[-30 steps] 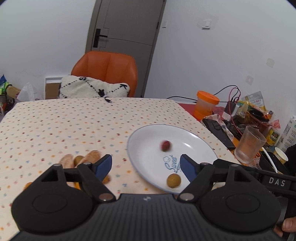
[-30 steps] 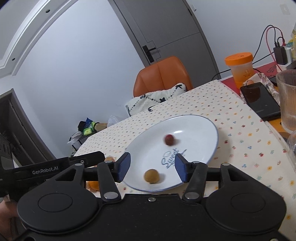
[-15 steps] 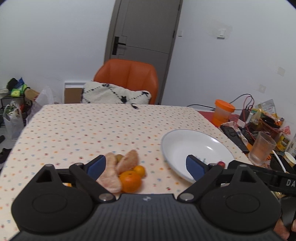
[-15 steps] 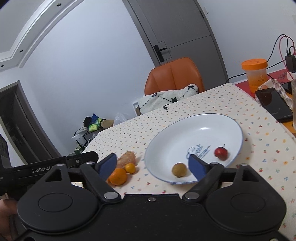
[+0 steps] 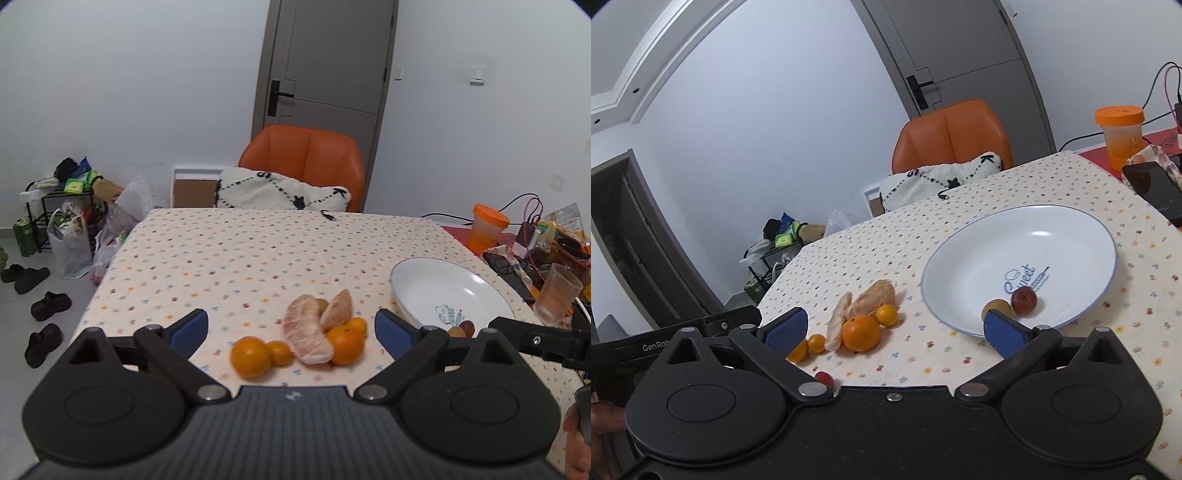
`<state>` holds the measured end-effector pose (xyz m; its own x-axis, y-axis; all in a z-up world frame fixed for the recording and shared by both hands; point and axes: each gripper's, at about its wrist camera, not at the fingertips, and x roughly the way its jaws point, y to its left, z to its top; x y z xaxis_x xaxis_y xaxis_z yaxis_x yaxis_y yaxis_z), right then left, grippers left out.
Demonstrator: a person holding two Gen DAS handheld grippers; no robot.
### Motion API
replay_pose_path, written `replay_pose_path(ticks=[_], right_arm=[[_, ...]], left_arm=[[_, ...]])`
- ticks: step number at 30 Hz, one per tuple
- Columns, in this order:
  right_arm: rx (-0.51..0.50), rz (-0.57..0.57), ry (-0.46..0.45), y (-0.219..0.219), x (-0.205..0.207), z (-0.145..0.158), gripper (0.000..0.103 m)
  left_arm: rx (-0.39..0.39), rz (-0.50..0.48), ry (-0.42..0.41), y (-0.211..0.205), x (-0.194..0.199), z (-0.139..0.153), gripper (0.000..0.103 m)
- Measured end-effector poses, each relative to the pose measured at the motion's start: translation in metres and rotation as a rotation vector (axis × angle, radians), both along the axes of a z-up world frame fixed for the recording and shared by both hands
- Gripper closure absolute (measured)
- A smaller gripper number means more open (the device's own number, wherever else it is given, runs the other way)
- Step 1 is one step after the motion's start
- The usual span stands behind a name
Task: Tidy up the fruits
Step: 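Move both open grippers from the plate back to the fruit pile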
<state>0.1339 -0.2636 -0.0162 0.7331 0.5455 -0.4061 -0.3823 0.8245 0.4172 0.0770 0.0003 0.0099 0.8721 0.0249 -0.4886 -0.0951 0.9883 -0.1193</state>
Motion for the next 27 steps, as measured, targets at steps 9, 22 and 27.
replay_pose_path(ticks=[9, 22, 27], right_arm=[[-0.006, 0.029, 0.003, 0.019, -0.003, 0.001, 0.0], [-0.015, 0.138, 0.027, 0.047, 0.005, -0.013, 0.001], [-0.047, 0.17, 0.03, 0.061, 0.011, -0.018, 0.014]], left_arm=[[-0.01, 0.058, -0.001, 0.029, -0.013, -0.002, 0.007], [-0.047, 0.117, 0.023, 0.06, -0.015, -0.022, 0.007], [-0.067, 0.087, 0.031, 0.061, -0.007, -0.031, 0.008]])
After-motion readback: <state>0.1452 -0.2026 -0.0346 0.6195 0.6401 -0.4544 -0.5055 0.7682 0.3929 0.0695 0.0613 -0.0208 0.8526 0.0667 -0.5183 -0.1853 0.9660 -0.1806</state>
